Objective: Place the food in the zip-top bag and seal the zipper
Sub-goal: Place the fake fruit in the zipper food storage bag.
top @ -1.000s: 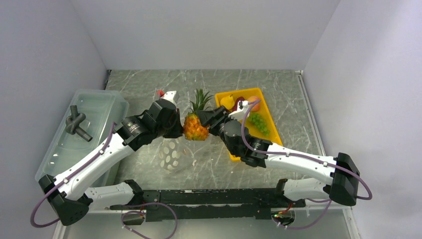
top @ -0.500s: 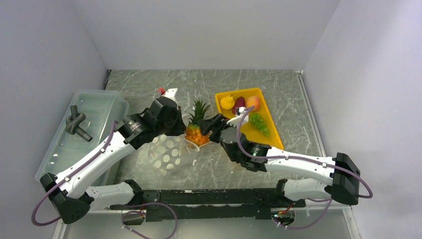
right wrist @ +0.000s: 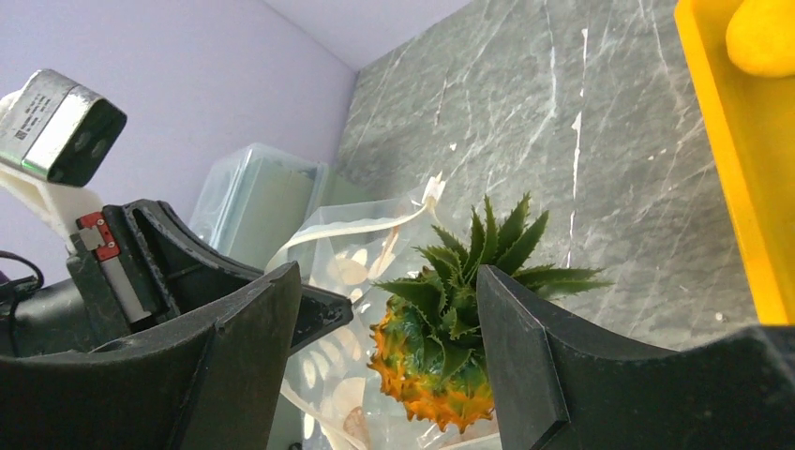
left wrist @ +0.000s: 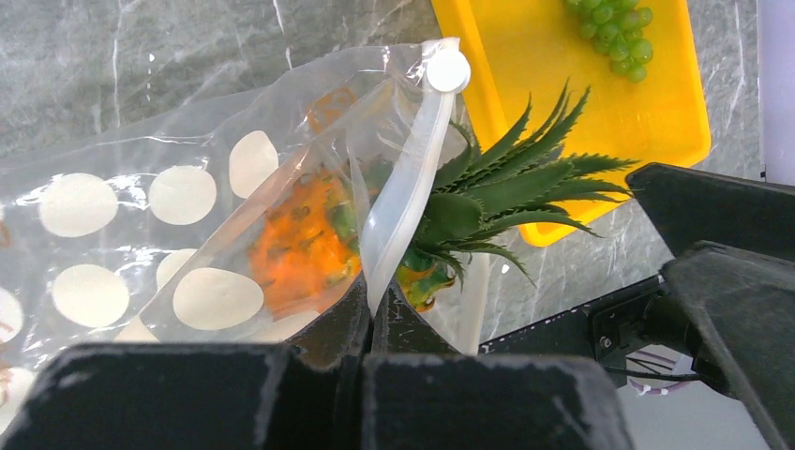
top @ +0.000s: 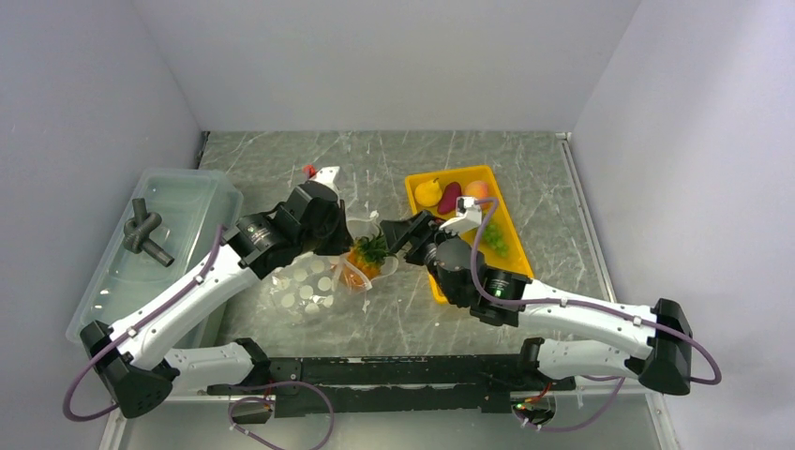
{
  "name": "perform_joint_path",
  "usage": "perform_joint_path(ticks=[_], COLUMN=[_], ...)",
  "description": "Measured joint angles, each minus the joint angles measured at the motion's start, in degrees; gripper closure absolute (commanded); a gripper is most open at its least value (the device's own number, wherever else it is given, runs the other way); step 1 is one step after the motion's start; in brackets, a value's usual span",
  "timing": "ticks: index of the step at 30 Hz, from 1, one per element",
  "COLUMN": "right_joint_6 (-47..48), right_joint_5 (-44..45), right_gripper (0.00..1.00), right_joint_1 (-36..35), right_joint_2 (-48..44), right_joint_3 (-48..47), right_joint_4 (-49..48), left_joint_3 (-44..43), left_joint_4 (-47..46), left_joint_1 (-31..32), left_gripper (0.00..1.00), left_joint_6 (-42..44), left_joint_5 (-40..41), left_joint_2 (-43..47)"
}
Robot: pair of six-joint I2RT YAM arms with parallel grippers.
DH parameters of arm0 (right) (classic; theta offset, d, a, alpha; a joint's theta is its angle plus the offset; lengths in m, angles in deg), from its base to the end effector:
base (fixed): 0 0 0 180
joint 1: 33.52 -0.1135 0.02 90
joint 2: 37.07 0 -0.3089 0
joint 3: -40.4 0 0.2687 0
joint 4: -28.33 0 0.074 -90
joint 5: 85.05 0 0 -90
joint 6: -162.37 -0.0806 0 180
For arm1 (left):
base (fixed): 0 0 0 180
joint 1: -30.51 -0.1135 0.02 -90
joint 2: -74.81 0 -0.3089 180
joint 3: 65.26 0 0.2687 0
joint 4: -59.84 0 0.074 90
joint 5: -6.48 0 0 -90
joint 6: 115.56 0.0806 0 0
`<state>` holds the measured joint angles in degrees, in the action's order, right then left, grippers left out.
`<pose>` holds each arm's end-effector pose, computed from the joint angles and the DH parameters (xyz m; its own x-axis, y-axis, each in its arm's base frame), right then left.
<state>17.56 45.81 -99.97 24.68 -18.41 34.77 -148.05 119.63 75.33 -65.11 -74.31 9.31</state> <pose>0.1583 0.2313 0.3498 -0.3934 0.6444 -0.6557 -0.1977 0.6372 0.7449 0.1947 -0.1753 0.3707 -0.7593 -0.1316 -0.6373 0.1668 0.9073 -0.3861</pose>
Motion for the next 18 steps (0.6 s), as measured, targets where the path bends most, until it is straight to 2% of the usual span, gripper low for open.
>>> perform_joint_path(ticks=[10, 18], right_joint_6=[7.7, 10.9], right_joint_5=[-0.5, -2.2], right_gripper=[0.3, 0.4], right_joint_1=[0.0, 0.0], right_joint_2=[-5.7, -12.9], right_joint_3=[-0.7, -0.6], right_joint_4=[6.8, 14.4], left_joint_3=[4.5, 5.3], left_joint_4=[-5.7, -7.7], left_joint_1=[0.0, 0.0], left_gripper=[1.0, 1.0], left_joint_6=[5.9, 8.7], left_joint_5=[-1.6, -3.3], left_joint_2=[5.3, 8.0])
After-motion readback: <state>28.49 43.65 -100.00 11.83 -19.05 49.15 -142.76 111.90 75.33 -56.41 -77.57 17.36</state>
